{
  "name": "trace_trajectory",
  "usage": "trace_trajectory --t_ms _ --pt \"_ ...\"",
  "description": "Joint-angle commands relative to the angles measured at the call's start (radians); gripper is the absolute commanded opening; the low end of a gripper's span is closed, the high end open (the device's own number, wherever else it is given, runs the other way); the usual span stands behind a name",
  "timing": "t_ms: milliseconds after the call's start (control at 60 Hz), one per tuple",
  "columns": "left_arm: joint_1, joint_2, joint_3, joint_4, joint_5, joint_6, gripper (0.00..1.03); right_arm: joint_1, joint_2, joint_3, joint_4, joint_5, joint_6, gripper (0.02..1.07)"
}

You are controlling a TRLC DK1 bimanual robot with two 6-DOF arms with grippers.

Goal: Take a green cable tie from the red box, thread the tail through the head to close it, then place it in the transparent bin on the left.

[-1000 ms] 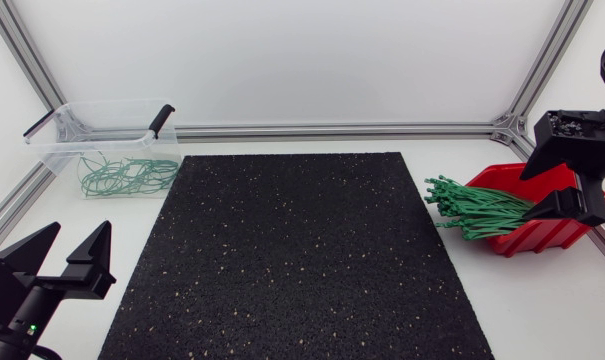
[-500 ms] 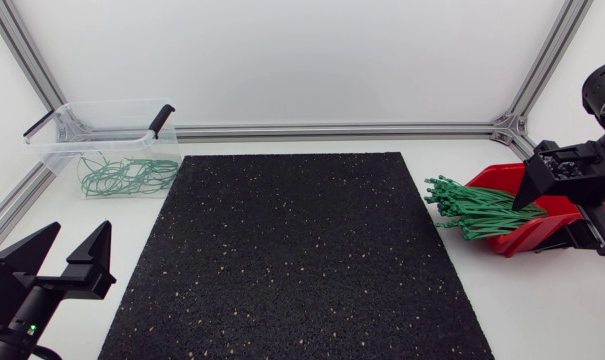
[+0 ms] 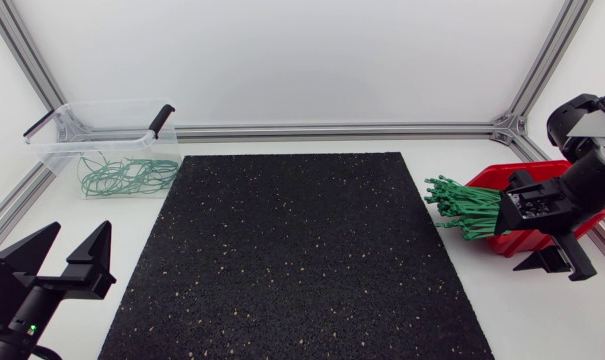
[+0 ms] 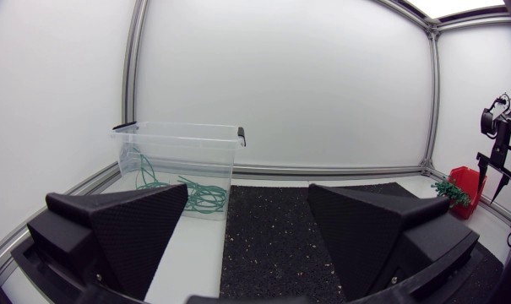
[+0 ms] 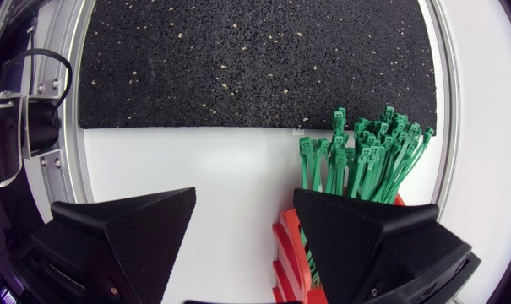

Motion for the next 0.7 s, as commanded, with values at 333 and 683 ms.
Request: trace_trajectory --t_ms 333,683 --pt "-0.003 -0.002 -0.038 -0.025 0.002 0.000 0.99 0.054 0.065 -0.089 0.117 0.049 0.041 0.87" --pt "-0.003 -0.002 -0.038 -0.025 0.002 0.002 0.99 0.072 0.095 -0.095 0.209 0.075 0.073 0.87"
